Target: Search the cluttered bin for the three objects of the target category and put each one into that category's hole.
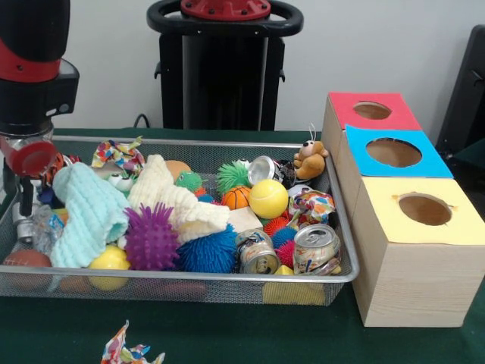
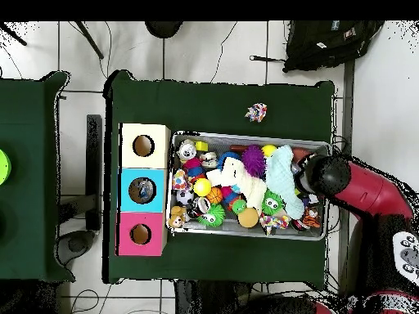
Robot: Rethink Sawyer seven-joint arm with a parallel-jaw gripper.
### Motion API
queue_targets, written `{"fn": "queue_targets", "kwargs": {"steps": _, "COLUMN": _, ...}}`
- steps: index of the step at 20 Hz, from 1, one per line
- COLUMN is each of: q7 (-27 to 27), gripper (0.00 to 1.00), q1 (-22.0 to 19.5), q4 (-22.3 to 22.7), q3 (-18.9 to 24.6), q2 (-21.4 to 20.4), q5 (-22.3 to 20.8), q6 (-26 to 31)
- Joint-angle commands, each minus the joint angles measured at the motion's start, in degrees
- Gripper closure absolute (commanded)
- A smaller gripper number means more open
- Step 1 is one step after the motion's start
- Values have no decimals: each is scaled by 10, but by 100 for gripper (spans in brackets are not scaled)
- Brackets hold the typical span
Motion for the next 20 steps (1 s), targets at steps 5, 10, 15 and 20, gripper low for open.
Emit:
{"fn": "queue_targets", "kwargs": {"steps": 5, "q7": 36, "gripper": 0, "q1": -6, "q4": 50, "q3": 47, "q2": -1, "q5": 35, "q6": 50}}
{"fn": "queue_targets", "kwargs": {"steps": 10, "q7": 79, "gripper": 0, "q1": -4, "q4": 80, "q3": 54, "q2": -5, "q5": 77, "q6": 51}}
{"fn": "queue_targets", "kwargs": {"steps": 15, "q7": 116, "gripper": 0, "q1": 6, "q4": 107, "q3": 48, "q2": -8, "q5": 128, "q6": 56}}
{"fn": "queue_targets", "kwargs": {"steps": 20, "q7": 165, "gripper": 0, "q1": 40, "q4": 110, "q3": 7, "q2": 10, "q5": 160, "q6": 22}}
